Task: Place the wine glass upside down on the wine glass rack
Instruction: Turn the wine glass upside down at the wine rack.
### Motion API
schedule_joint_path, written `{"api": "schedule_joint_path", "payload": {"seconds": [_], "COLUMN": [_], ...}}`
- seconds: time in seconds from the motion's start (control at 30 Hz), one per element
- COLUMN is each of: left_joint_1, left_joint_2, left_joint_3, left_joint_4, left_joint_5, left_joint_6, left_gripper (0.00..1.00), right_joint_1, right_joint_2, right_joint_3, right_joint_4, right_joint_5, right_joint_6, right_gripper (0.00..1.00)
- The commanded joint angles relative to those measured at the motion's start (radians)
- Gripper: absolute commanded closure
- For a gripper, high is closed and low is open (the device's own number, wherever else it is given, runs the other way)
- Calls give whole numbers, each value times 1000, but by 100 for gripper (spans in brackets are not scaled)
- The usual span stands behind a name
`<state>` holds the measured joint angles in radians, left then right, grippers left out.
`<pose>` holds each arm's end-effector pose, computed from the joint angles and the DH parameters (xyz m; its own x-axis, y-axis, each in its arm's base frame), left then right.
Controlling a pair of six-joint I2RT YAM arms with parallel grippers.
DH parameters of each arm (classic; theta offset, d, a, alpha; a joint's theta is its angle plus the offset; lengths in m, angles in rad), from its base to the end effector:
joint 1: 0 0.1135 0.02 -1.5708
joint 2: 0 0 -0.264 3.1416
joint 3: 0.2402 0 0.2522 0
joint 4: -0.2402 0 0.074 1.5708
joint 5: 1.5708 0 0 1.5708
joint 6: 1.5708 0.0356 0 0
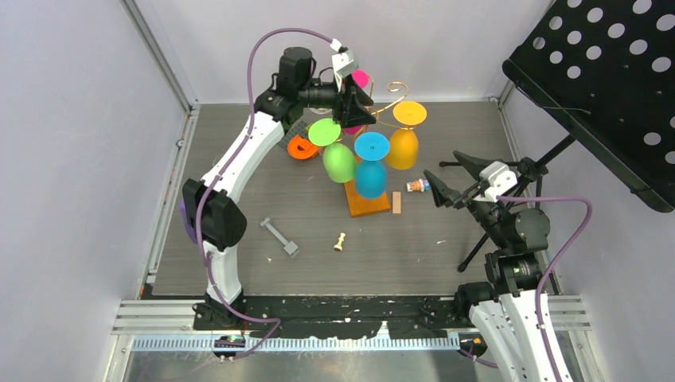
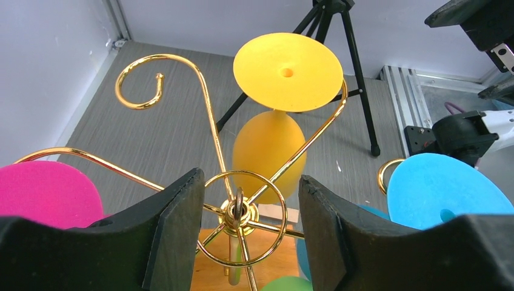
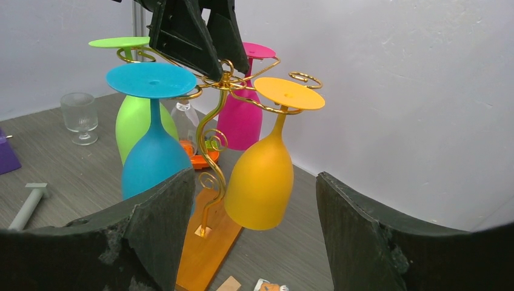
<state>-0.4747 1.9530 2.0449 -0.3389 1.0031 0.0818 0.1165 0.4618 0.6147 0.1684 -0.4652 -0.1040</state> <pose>0.3840 -0.2311 0.4179 -0.1372 0.1199 -0.9833 0.9874 0.0951 -0.1262 0.1144 0.0295 0.3612 0.3666 -0.0505 -0.9290 -0.4912 0.8375 -0.2394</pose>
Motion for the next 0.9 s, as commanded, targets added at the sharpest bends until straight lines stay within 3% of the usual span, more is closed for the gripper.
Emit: {"api": "schedule_joint_path", "payload": {"seconds": [0.0,0.53,0.87], "left_joint_1": [3,2,0], "left_joint_2": [-54,-92,-111], "left_joint_3": [-2,-32,-106], "left_joint_4": [59,105,253], "left_joint_5": [-8,-73,-91], "left_joint_6": [-29,-34,-126], "left_gripper": [41,34,31], "right_joint_1": [5,5,4], "right_joint_2": [-17,-18,-21], "right_joint_3": [5,-3,-6], "right_joint_4": [20,15,13], "right_joint_5": [6,9,8], "right_joint_6": [-7,-3,-1], "right_gripper": [21,21,21]}}
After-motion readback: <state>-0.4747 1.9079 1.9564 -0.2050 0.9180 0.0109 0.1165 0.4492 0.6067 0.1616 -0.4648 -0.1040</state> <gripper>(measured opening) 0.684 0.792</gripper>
